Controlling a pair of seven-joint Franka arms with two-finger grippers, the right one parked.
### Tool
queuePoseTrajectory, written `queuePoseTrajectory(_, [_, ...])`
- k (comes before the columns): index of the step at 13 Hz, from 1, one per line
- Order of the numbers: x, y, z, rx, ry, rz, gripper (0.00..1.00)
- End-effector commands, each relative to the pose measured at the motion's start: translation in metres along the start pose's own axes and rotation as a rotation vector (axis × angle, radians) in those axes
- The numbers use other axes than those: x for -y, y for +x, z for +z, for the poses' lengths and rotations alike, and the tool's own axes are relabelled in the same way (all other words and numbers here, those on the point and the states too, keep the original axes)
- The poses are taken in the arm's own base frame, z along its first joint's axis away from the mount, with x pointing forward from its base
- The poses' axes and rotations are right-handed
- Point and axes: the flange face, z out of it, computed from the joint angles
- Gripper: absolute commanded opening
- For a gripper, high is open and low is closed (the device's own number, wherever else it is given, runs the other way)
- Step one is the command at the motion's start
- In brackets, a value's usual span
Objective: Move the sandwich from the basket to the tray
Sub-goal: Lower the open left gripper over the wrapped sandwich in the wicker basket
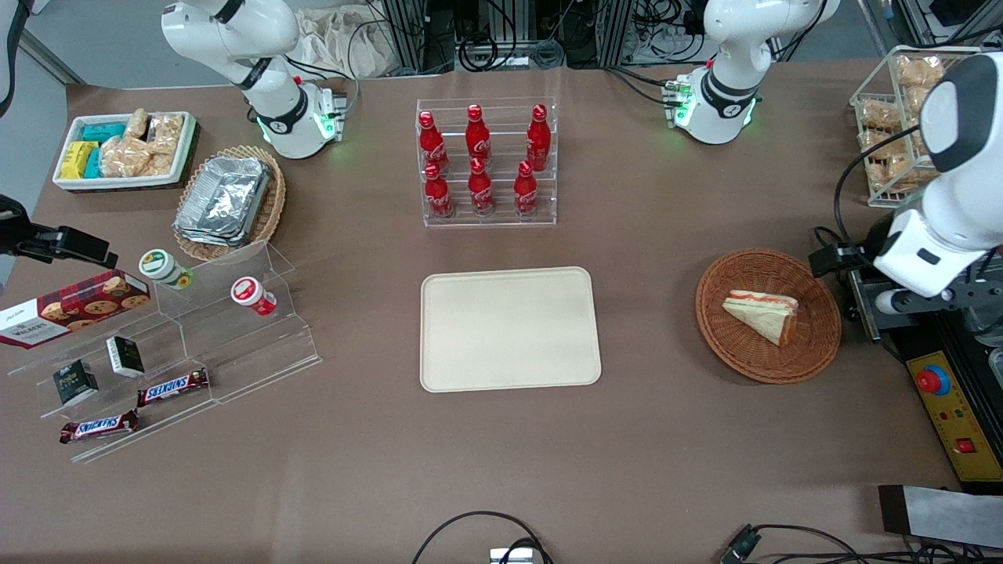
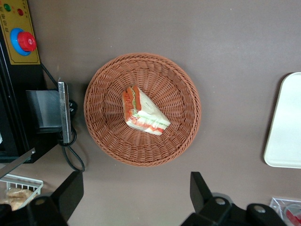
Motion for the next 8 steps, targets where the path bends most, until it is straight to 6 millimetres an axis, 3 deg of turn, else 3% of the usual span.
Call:
queuePoseTrajectory(1, [0.003, 0.021, 0.002, 0.041, -0.030, -0.009, 1.00])
queuePoseTrajectory(3, [0.004, 0.028, 0.005, 0.041, -0.030, -0.012, 1.00])
queuePoseTrajectory(4, [0.003, 0.030, 0.018, 0.064, -0.023, -0.012, 1.00])
queuePoseTrajectory(7, [-0.002, 0.032, 0.074, 0.102, -0.012, -0.145, 1.00])
queuePoseTrajectory(8, [0.005, 0.034, 0.096, 0.084, -0.016, -0.180, 1.00])
